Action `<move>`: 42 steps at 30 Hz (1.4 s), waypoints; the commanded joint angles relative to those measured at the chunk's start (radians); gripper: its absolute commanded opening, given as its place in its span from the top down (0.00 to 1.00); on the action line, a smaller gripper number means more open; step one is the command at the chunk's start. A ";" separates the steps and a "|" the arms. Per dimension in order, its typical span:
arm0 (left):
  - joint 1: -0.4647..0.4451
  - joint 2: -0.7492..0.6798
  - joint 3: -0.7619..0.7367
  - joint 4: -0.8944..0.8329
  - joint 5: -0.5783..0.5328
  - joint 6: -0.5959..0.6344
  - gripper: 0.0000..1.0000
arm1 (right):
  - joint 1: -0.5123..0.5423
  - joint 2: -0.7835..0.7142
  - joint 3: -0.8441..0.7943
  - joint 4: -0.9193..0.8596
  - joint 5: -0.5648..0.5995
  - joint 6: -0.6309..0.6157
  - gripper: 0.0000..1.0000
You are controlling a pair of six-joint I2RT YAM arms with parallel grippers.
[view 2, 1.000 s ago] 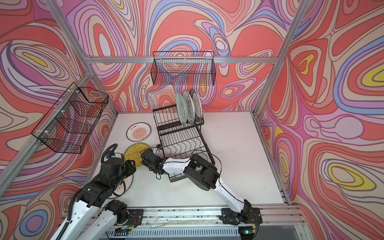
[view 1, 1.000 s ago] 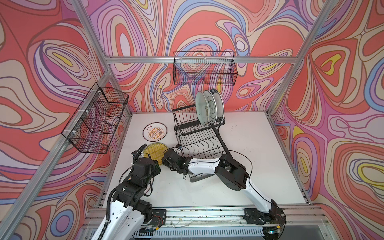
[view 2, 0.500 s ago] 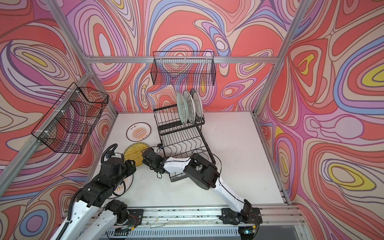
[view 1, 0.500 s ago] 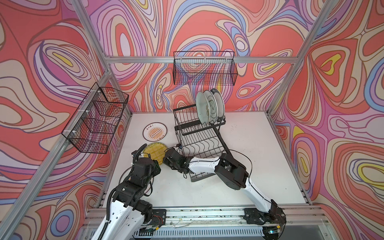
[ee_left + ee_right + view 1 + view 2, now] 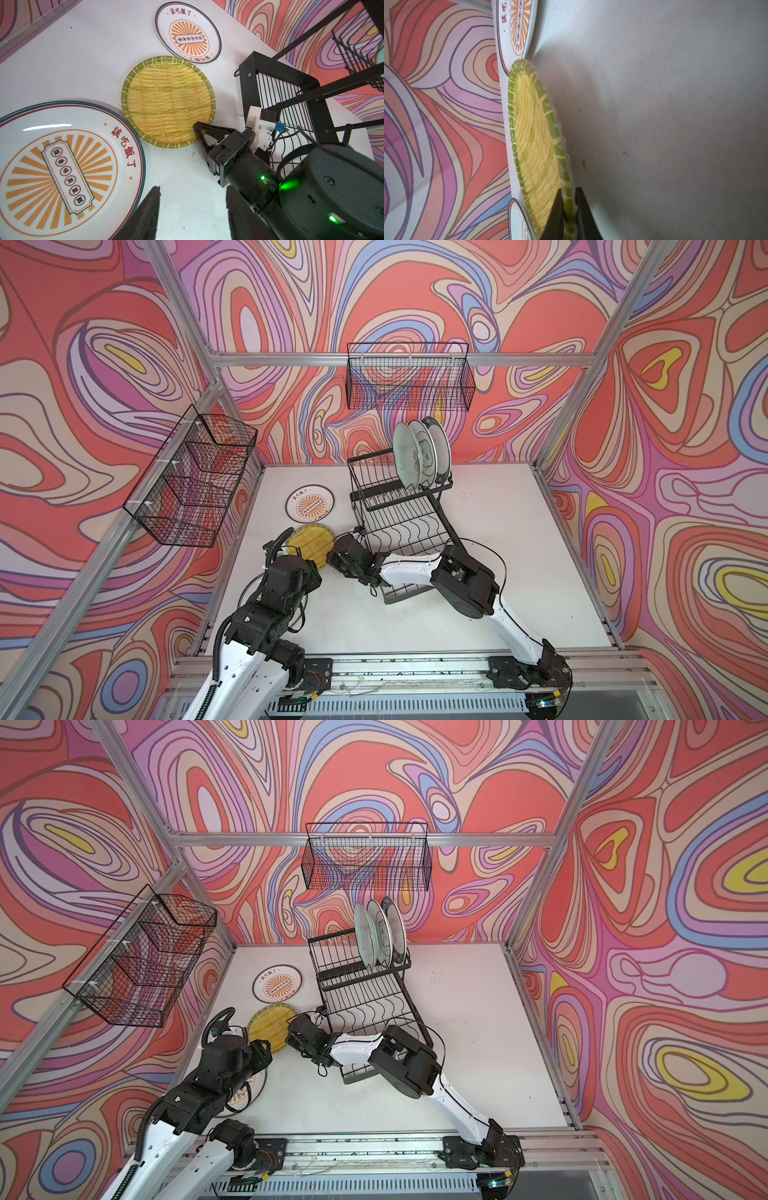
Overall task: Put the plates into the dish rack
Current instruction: 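Tilt the bamboo plate up on edge with the right gripper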
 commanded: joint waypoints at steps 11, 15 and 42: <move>0.004 -0.016 0.022 -0.013 -0.006 -0.004 0.46 | -0.031 -0.112 -0.080 -0.014 0.083 -0.044 1.00; 0.004 -0.017 0.022 -0.013 -0.005 -0.005 0.46 | -0.031 -0.119 -0.081 0.000 0.080 -0.049 1.00; 0.005 -0.013 0.023 -0.010 0.005 -0.007 0.46 | -0.011 -0.255 -0.172 0.084 0.063 -0.084 1.00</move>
